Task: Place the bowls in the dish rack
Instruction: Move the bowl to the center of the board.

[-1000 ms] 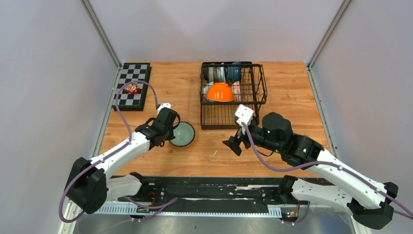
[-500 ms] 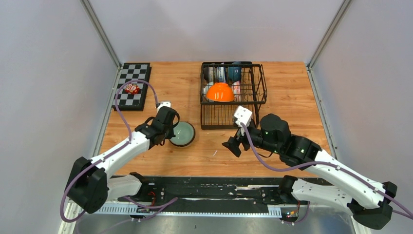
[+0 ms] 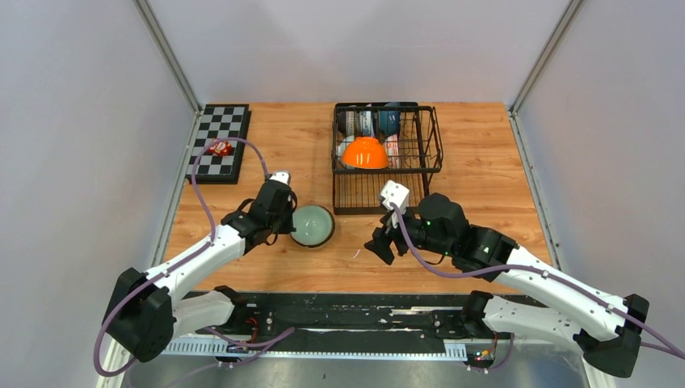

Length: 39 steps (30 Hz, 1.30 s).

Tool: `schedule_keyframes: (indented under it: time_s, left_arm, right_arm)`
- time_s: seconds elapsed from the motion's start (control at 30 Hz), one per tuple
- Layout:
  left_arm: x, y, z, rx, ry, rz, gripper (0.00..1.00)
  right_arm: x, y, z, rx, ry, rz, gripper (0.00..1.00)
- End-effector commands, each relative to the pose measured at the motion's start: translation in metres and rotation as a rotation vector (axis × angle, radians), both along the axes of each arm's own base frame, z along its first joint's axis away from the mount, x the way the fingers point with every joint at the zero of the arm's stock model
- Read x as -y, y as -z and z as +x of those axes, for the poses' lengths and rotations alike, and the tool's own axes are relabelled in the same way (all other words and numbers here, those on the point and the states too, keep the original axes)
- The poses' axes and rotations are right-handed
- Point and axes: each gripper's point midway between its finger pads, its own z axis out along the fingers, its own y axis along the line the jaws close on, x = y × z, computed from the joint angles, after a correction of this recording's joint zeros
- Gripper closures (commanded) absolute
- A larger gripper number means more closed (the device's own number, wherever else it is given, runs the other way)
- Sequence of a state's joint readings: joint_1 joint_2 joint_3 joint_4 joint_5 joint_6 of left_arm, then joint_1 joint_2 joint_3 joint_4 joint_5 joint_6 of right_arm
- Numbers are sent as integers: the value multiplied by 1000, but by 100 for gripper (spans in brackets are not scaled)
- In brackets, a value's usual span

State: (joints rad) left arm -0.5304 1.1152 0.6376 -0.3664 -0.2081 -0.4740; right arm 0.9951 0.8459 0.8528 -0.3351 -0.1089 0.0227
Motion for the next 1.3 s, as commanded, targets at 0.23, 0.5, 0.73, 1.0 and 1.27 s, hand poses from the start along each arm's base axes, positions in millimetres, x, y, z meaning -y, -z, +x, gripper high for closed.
schedule_keyframes:
  time_s: [0.23,0.5,0.73,1.0,1.27]
  left_arm:
    - [56,12,-48,-114,224,-145,100]
    - [83,1,-61,-108,302,-251,100]
    - [93,3,-70,-108,340,-315,100]
    - [95,-9,-71,-68,354,-354,100]
    - [96,-16,-71,-50,367,-362,100]
  right_arm:
    - [-10,28,-4,-104,31,-3,29]
    - [-16,42,1,-186,102,2,41]
    - [-17,67,11,-247,188,-58,50]
    - [-19,92,16,-288,227,-137,55]
    - [-18,102,24,-293,284,-171,53]
